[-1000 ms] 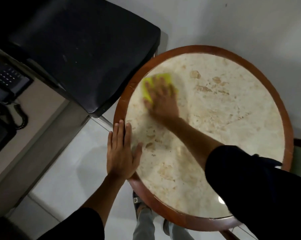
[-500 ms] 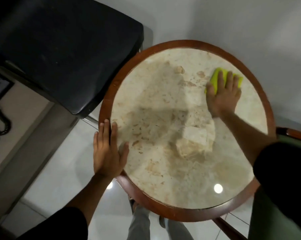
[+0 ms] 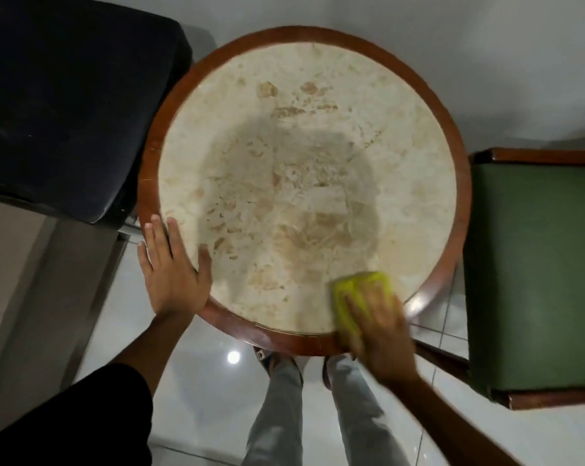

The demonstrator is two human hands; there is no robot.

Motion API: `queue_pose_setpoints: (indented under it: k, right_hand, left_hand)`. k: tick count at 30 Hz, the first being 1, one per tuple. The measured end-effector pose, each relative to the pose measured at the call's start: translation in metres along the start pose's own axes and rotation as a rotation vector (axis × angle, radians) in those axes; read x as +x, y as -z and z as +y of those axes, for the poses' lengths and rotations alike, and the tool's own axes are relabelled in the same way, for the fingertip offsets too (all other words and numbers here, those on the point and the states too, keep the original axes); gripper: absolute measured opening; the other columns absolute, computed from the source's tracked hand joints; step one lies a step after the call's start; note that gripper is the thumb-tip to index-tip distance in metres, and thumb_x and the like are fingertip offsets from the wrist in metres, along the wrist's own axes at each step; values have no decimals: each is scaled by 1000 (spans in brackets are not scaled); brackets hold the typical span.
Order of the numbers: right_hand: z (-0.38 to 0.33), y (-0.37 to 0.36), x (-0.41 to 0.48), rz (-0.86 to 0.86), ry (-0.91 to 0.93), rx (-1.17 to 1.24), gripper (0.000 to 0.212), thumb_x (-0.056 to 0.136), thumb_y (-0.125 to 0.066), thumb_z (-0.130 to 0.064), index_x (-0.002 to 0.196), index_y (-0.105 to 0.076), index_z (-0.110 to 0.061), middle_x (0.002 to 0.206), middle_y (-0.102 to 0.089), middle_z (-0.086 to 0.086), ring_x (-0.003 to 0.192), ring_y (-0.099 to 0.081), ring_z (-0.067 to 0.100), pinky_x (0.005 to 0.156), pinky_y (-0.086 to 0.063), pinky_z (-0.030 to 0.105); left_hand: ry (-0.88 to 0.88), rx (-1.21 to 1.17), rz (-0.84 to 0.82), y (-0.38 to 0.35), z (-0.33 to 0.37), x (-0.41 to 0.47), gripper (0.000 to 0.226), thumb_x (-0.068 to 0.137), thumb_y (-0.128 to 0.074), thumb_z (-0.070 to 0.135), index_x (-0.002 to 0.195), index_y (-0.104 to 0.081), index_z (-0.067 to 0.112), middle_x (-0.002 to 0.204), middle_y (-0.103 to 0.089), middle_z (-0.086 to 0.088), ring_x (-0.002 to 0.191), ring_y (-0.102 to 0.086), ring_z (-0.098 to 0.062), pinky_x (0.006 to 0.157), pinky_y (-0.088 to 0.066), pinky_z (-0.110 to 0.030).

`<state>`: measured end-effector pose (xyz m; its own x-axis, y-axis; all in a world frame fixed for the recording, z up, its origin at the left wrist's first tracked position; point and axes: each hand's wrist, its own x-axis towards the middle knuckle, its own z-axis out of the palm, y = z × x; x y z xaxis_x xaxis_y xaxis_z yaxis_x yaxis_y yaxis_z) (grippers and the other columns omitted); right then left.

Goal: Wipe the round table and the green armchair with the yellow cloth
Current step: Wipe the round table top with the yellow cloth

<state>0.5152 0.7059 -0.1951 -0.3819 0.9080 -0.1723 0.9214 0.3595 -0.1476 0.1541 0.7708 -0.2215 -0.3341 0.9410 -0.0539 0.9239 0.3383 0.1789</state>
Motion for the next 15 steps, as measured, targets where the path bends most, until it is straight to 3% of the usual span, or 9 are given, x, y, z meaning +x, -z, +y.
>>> queue_pose_setpoints:
  k: [3,6,9,11,13,15]
  right_hand:
    - [49,28,26,7,-383,109,62,99,-23,-54,154,-22,-24,163,-20,11,152,-8,31,118,-17,61]
    - [24,32,38,20,-490,145,66,98,-25,-54,156,-17,-24,165,-9,9,152,-1,32,119,-11,62]
    - [-51,15,37,-25,-292,164,72,97,-30,-61,156,-6,-29,165,-1,6,152,6,30,121,-2,57]
    - [-95,9,46,-38,-83,185,72,95,-33,-63,156,-17,-27,164,-12,6,153,-2,30,120,-8,58]
    - [-102,11,63,-63,97,177,71,94,-35,-64,154,-27,-26,163,-21,4,152,-9,27,120,-14,57]
    - [-73,17,69,-61,91,113,68,96,-34,-61,155,-23,-28,164,-20,2,152,-8,25,120,-16,55]
  left_hand:
    - [-9,17,-1,2,0,-1,74,100,-23,53,157,-10,9,165,-14,-20,154,-10,-33,126,-10,-49]
    - [-19,22,5,8,8,-2,69,101,-22,48,157,-14,7,164,-16,-21,154,-13,-34,126,-11,-51]
    - [-132,1,2,13,26,-10,64,104,-25,44,155,-21,8,163,-23,-20,152,-19,-33,125,-12,-50]
    - [-270,-65,-19,13,49,-20,59,104,-32,37,155,-25,8,162,-26,-19,152,-22,-33,124,-15,-50]
    - [-378,-143,-9,11,73,-30,52,103,-39,27,150,-38,8,159,-32,-20,150,-26,-35,123,-21,-53]
    - [-429,-155,26,13,92,-39,41,100,-47,20,139,-55,10,153,-43,-20,144,-38,-36,115,-32,-53]
